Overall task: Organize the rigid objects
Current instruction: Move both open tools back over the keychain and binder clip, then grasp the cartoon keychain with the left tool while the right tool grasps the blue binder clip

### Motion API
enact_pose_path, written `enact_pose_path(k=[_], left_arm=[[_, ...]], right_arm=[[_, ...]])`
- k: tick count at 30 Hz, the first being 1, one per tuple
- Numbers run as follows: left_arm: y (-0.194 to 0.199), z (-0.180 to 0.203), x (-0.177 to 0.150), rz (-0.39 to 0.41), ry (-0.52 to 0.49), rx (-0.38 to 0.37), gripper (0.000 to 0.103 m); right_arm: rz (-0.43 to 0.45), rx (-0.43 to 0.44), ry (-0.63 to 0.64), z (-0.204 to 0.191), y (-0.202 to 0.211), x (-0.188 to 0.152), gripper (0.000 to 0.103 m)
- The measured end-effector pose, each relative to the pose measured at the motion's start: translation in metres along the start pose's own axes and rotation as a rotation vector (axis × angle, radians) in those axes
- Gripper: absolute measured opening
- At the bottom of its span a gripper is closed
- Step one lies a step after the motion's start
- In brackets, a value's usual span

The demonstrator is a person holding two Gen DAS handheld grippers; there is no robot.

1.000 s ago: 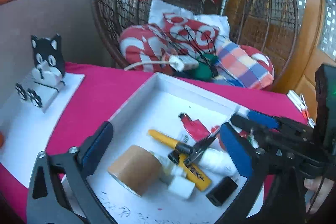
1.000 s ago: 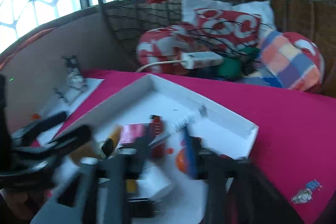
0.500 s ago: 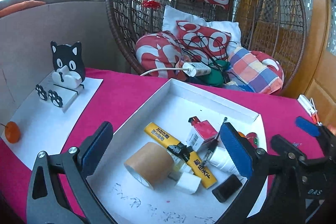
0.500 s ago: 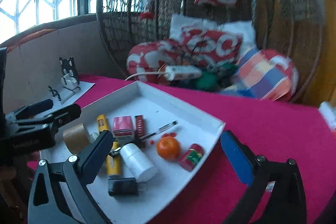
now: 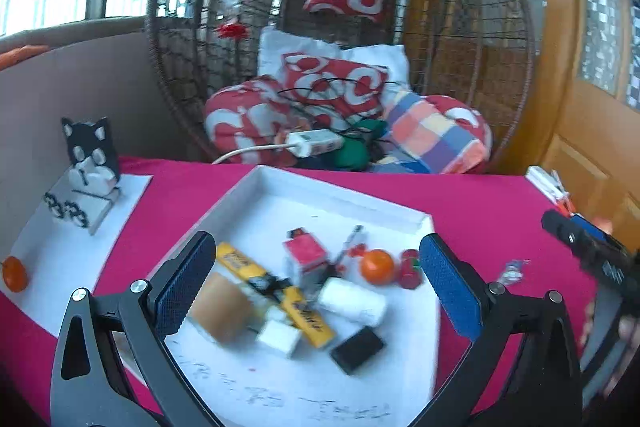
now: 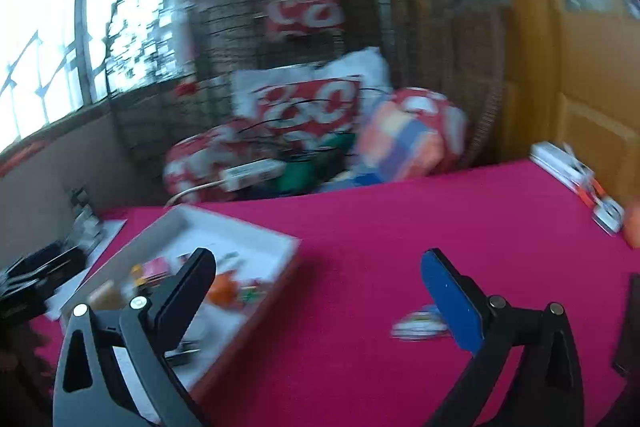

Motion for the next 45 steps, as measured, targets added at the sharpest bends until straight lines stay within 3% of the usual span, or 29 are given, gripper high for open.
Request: enact_pose_path(k=[5, 11, 17, 25, 27, 29, 31, 34, 37, 40, 45], left_arm=[[-0.005, 0.034, -0.006, -0.029, -0.049, -0.084, 0.103], [-0.022, 0.091, -0.025, -0.113, -0.132, -0.201, 0.103], [-0.060, 0.175, -0.058, -0.249, -0.244, -0.367, 0.103], [-0.121, 0.250, -0.096, -0.359, -0.299, -0.384, 0.102], [-0.127, 0.256, -0.099, -0.362, -0.283, -0.381, 0.097], [-0.134, 0.261, -0.103, -0.376, -0.279, -0.366, 0.080], [-0.141, 0.262, -0.108, -0.387, -0.286, -0.344, 0.074], [-0.148, 0.261, -0.111, -0.392, -0.285, -0.333, 0.073], [-0.148, 0.258, -0.109, -0.388, -0.289, -0.328, 0.059], [-0.142, 0.244, -0.109, -0.386, -0.274, -0.329, 0.047], [-0.128, 0.216, -0.109, -0.396, -0.230, -0.310, 0.047]], right_arm=[[-0.012, -0.155, -0.110, 0.083, 0.005, -0.004, 0.103], [-0.072, -0.243, -0.133, 0.132, 0.014, -0.026, 0.103], [-0.101, -0.239, -0.252, 0.162, 0.020, -0.051, 0.103], [-0.102, -0.183, -0.369, 0.181, 0.017, -0.065, 0.103], [-0.106, -0.171, -0.406, 0.187, 0.016, -0.067, 0.103], [-0.117, -0.162, -0.444, 0.191, 0.015, -0.071, 0.103], [-0.125, -0.149, -0.476, 0.195, 0.014, -0.073, 0.103], [-0.120, -0.140, -0.475, 0.194, 0.015, -0.073, 0.103], [-0.124, -0.134, -0.453, 0.190, 0.014, -0.071, 0.103], [-0.146, -0.103, -0.375, 0.177, 0.008, -0.066, 0.103], [-0.216, -0.039, -0.122, 0.135, -0.017, -0.055, 0.103]])
Point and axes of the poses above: each gripper's, at about its wrist camera, not at the fingertips, and y roughly against the way its jaws point, z to its right, x to its top, the point moved 2 cm from there along -y, roughly the way its jaws point, and after that the axes turned 12 degrees about z, right-handed, at the moved point
